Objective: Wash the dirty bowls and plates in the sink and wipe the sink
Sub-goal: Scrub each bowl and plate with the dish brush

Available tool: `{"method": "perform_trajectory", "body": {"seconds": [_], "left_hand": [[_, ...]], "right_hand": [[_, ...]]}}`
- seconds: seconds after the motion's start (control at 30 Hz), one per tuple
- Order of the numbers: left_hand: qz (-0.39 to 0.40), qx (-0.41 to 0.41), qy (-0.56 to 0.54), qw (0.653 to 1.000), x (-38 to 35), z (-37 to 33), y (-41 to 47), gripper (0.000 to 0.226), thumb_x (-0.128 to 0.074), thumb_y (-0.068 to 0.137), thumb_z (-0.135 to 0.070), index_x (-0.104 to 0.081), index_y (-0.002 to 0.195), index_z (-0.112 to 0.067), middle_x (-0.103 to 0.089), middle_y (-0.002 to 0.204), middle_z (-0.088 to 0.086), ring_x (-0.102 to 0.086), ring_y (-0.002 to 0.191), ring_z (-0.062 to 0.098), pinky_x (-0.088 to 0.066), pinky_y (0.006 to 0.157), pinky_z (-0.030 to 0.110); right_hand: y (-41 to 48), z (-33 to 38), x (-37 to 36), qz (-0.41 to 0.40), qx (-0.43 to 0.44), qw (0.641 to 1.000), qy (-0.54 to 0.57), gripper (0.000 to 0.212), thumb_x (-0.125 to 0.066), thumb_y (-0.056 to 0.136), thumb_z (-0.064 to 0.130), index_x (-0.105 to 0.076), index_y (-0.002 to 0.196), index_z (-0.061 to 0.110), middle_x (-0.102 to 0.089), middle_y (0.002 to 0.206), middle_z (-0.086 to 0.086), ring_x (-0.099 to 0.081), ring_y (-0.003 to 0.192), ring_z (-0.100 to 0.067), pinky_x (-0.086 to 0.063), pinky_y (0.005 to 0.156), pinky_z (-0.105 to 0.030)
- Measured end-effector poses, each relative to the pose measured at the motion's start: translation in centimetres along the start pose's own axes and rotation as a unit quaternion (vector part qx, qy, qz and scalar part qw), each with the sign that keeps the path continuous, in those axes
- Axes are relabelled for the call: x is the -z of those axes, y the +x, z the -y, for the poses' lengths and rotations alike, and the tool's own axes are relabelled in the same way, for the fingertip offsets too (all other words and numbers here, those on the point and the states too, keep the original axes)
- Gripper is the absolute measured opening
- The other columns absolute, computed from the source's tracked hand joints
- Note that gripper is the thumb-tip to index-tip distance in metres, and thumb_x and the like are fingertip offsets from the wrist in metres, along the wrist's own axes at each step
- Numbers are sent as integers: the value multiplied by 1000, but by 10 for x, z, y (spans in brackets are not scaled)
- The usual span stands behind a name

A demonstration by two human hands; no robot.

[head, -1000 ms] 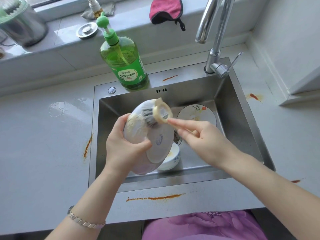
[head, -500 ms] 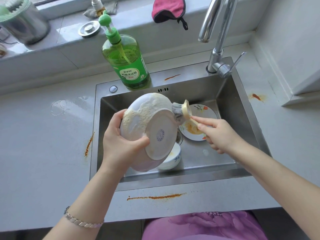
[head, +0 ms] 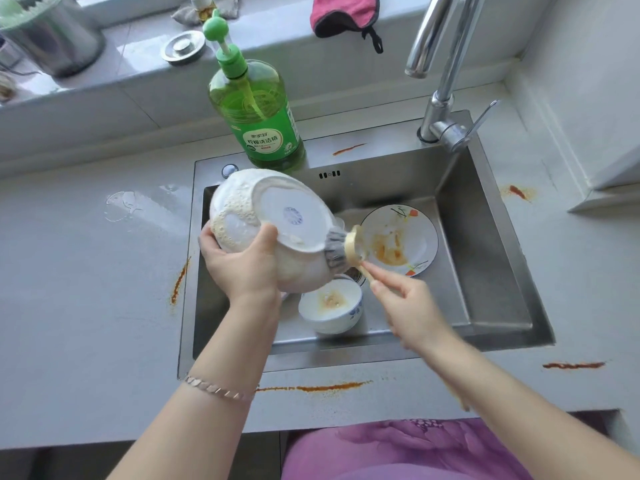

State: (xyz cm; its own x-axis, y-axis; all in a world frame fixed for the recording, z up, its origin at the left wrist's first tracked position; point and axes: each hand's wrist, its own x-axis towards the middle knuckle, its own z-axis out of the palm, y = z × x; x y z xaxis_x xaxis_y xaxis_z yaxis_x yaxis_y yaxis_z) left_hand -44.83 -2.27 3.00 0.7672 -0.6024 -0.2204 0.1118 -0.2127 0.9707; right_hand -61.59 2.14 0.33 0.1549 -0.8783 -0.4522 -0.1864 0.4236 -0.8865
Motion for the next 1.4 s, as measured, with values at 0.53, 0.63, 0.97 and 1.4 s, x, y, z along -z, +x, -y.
{"method": "perform_trajectory", "body": {"seconds": [0.53, 0.63, 0.97, 1.4], "left_hand": [[-22, 8, -55, 998, -8, -4, -10, 74, -69, 73, 1, -36, 134, -23, -55, 107, -11, -60, 88, 0, -50, 65, 8], [-29, 9, -60, 998, -10, -6, -10, 77, -71, 71, -1, -36, 135, -23, -56, 119, -3, -61, 101, 10, -53, 89, 23], [-50, 57, -117, 990, -12, -13, -8, 77, -69, 74, 0, -32, 138, -24, -57, 121, 0, -63, 102, 15, -53, 91, 36], [31, 85, -83, 992, 4, -19, -8, 75, -64, 78, 4, -31, 140, -22, -60, 107, -6, -62, 80, 4, -56, 68, 21]], "right_hand": [[-7, -6, -16, -35, 62, 996, -54, 41, -46, 96, 15, -54, 120, 48, -64, 79, 21, -61, 63, 7, -49, 65, -13], [-22, -3, -27, 13, 101, 992, -78, 48, -46, 96, 18, -52, 110, 63, -73, 88, -7, -68, 82, -14, -54, 75, -35], [-25, -8, -23, -7, 155, 978, -141, 50, -49, 95, 17, -42, 114, 63, -50, 50, 12, -49, 50, -9, -39, 57, -18], [-10, -6, 6, -20, 68, 997, -30, 42, -48, 95, 9, -51, 109, 49, -58, 100, 35, -56, 66, 18, -43, 78, -3]]}}
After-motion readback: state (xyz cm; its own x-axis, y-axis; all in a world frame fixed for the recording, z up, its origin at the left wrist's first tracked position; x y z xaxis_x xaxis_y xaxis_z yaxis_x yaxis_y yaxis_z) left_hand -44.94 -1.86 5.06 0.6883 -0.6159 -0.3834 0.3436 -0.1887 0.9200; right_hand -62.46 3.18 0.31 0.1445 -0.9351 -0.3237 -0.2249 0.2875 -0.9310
